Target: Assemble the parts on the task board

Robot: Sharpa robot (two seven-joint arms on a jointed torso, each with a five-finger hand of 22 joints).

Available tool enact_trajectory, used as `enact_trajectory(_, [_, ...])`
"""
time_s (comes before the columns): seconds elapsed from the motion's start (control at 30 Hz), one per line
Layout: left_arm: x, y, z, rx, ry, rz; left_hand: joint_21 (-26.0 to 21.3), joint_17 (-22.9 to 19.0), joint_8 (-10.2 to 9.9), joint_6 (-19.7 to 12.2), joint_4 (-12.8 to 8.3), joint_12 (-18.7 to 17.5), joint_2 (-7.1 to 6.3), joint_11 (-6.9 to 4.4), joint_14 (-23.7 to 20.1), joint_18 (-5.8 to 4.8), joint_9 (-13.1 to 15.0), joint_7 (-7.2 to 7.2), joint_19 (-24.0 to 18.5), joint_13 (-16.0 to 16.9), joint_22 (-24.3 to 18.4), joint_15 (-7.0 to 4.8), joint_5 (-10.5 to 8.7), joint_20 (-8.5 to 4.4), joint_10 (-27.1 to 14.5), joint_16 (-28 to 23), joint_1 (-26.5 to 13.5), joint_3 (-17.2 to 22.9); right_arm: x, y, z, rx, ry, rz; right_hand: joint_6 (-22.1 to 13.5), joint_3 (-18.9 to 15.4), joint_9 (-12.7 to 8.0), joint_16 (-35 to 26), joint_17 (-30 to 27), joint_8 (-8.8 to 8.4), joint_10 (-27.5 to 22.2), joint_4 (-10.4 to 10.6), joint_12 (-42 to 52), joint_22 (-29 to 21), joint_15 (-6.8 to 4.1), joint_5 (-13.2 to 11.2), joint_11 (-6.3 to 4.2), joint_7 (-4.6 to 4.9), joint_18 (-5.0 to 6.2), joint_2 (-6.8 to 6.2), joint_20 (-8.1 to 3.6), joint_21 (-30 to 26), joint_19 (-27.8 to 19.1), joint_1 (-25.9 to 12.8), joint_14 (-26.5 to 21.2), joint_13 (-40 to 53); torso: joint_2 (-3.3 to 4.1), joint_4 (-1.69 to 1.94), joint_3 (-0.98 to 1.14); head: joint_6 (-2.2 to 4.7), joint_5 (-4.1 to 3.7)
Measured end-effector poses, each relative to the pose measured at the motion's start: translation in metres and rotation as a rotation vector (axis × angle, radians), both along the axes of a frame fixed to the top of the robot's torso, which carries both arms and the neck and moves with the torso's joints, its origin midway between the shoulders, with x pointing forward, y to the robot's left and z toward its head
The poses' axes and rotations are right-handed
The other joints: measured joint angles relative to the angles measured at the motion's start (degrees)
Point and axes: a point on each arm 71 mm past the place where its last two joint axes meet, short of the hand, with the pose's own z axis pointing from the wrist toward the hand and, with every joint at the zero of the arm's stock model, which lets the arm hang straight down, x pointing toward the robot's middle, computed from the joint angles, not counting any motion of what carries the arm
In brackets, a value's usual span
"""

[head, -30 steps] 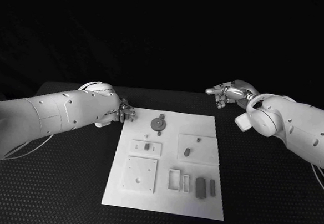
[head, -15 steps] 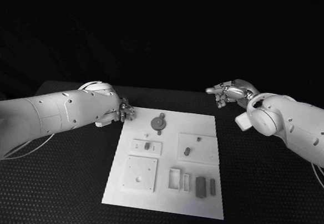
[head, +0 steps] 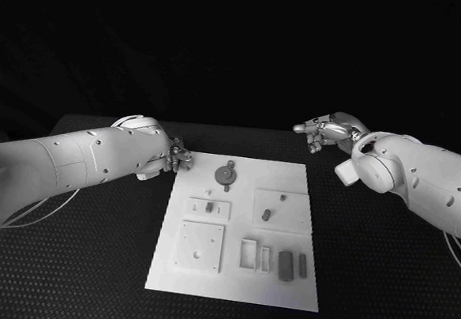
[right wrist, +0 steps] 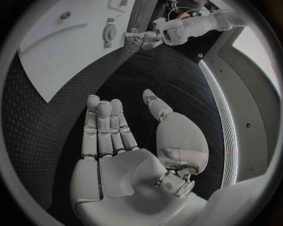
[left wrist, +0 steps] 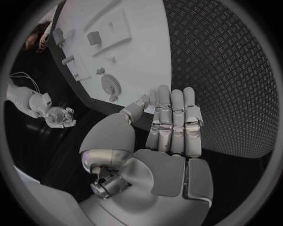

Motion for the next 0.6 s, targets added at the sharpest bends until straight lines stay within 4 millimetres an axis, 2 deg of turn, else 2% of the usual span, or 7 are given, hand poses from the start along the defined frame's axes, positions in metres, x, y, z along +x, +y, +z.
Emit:
enact_trajectory(0.4, [-0.016,0.016,0.004,-0.107,0.013,0.056,0.7,-0.2,0.2,1.0,-0.8,0.0,0.53,-0.60,0.8,-0.01,0.5,-0.61,0.8,0.0,0.0,-0.38,-0.02,-0.40,1.2,0.8,0.1,0.1,-0.001,-0.005,0.000,-0.002,0.003,-0.006,-0.1,0.0,0.0,0.0,0.0,0.00,0.0,0.0,0.0,0.0,0.00,0.0,0.00,-0.09,0.00,0.00,0.00,0.0,0.0,0.0,0.0,-0.1,-0.09,0.07,0.06,0.02,-0.18])
enact_trajectory(0.6, [-0.036,0.016,0.014,-0.192,0.036,0.065,0.7,-0.3,0.6,1.5,-1.0,0.2,0.60,-0.76,1.4,-0.01,0.5,-0.63,1.0,0.1,0.0,-0.58,-0.03,-0.61,1.6,1.1,0.0,-0.1,-0.002,-0.007,0.000,-0.002,0.004,-0.007,-0.1,0.0,0.0,0.0,0.0,0.00,0.0,0.0,0.0,0.0,0.01,0.0,0.00,-0.10,0.00,0.00,0.00,0.0,0.0,0.0,0.0,-0.1,-0.15,0.15,0.10,0.07,-0.25])
